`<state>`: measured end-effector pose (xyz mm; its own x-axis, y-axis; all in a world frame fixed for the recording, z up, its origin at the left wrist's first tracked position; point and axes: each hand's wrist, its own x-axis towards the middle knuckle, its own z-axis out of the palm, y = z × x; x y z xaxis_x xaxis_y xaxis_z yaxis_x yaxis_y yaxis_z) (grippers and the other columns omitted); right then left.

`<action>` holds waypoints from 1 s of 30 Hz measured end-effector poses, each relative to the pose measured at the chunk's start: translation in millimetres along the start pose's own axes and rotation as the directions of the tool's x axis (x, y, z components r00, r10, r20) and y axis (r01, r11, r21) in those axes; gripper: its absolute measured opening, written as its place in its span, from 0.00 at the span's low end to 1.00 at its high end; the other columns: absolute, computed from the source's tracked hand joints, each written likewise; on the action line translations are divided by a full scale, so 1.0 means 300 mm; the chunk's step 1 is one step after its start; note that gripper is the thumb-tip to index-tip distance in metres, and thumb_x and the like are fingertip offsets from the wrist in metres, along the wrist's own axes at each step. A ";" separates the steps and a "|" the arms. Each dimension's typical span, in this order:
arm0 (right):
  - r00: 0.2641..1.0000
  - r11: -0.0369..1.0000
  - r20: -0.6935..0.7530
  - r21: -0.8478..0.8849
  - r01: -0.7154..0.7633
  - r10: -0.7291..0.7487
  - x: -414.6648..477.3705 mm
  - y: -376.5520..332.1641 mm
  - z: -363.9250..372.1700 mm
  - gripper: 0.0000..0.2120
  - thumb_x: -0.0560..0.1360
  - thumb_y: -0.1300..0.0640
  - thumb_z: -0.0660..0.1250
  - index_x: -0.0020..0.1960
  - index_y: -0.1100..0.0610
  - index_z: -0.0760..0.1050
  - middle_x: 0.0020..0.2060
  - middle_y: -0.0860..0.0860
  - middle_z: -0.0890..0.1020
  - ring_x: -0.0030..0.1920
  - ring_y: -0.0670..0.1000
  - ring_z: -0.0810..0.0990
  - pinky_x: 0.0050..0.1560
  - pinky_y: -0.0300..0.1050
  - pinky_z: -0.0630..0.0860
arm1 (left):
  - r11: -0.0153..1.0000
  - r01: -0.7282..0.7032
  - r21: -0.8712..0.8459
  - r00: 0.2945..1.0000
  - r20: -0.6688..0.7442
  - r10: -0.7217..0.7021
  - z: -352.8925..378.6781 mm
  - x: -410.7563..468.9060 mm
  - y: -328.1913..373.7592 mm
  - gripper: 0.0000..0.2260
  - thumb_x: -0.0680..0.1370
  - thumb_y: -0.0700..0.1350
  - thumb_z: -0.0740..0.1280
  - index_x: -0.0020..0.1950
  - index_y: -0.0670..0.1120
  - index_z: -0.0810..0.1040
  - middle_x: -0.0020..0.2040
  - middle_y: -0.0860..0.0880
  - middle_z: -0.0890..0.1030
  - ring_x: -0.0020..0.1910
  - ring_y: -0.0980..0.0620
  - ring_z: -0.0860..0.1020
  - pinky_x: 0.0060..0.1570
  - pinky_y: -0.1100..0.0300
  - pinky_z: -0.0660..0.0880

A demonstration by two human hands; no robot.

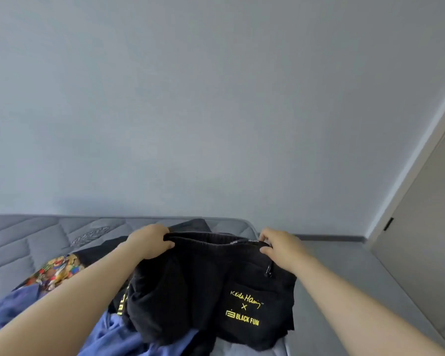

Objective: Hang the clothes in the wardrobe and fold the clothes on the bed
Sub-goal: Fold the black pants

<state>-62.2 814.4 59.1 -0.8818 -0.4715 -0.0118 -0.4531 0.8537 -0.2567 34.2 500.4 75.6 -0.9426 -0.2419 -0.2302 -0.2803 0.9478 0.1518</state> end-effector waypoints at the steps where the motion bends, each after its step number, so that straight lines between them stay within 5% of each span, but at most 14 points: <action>1: 0.999 1.000 0.031 0.012 -0.018 0.017 -0.023 0.019 0.076 0.06 0.78 0.53 0.65 0.55 0.51 0.74 0.48 0.49 0.80 0.49 0.52 0.78 0.45 0.45 0.73 | 1.000 0.004 -0.005 0.999 0.046 -0.003 0.073 0.001 -0.005 0.16 0.79 0.56 0.62 0.61 0.49 0.76 0.61 0.49 0.77 0.60 0.48 0.75 0.56 0.55 0.72; 8: 0.987 0.992 0.137 0.089 -0.095 0.082 -0.150 0.108 0.327 0.16 0.77 0.54 0.67 0.63 0.50 0.69 0.56 0.45 0.76 0.54 0.50 0.77 0.53 0.44 0.74 | 0.999 0.021 0.043 0.989 0.144 -0.027 0.348 0.007 -0.042 0.13 0.78 0.57 0.63 0.56 0.50 0.74 0.55 0.52 0.78 0.55 0.50 0.76 0.49 0.58 0.72; 12: 0.997 0.997 0.080 0.073 -0.010 0.004 -0.204 0.144 0.370 0.11 0.74 0.56 0.68 0.47 0.48 0.65 0.46 0.42 0.73 0.43 0.45 0.72 0.43 0.38 0.70 | 0.998 -0.001 0.063 0.999 0.043 -0.002 0.386 0.003 -0.056 0.10 0.79 0.55 0.62 0.54 0.51 0.73 0.53 0.53 0.79 0.52 0.50 0.77 0.44 0.59 0.69; 15: 0.994 0.996 0.091 0.057 0.063 -0.068 -0.230 0.148 0.402 0.08 0.75 0.55 0.68 0.51 0.47 0.71 0.48 0.41 0.75 0.49 0.43 0.74 0.48 0.37 0.72 | 0.998 -0.027 0.059 1.000 -0.013 0.028 0.398 -0.020 -0.053 0.09 0.78 0.54 0.63 0.53 0.51 0.71 0.50 0.53 0.79 0.50 0.50 0.77 0.43 0.58 0.68; 19: 0.998 0.998 0.019 0.019 0.056 -0.057 -0.226 0.136 0.427 0.18 0.75 0.57 0.67 0.64 0.50 0.70 0.58 0.45 0.73 0.58 0.48 0.73 0.57 0.42 0.72 | 0.994 -0.110 -0.027 0.989 -0.103 0.107 0.403 -0.050 -0.051 0.13 0.75 0.48 0.67 0.53 0.50 0.65 0.50 0.53 0.77 0.46 0.48 0.77 0.47 0.54 0.73; 25: 0.989 0.965 0.120 -0.258 -0.052 0.085 -0.238 0.168 0.427 0.12 0.76 0.51 0.64 0.59 0.50 0.74 0.56 0.47 0.78 0.60 0.51 0.72 0.59 0.46 0.69 | 0.970 -0.214 0.116 0.974 -0.045 0.220 0.409 -0.079 -0.060 0.11 0.75 0.53 0.67 0.53 0.54 0.69 0.52 0.55 0.72 0.47 0.53 0.73 0.44 0.59 0.71; 30: 0.994 0.969 0.050 -0.231 -0.088 0.102 -0.243 0.222 0.426 0.14 0.76 0.45 0.66 0.57 0.52 0.79 0.57 0.47 0.71 0.60 0.51 0.68 0.56 0.42 0.69 | 0.987 -0.135 0.086 0.991 0.023 0.134 0.399 -0.097 -0.088 0.22 0.66 0.57 0.74 0.54 0.55 0.67 0.47 0.57 0.73 0.45 0.53 0.73 0.39 0.58 0.70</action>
<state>-11.4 877.2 -80.6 -0.9157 -0.3925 -0.0861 -0.3919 0.9197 -0.0244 90.9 507.3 -36.7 -0.9672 -0.1079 -0.2299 -0.1334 0.9862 0.0984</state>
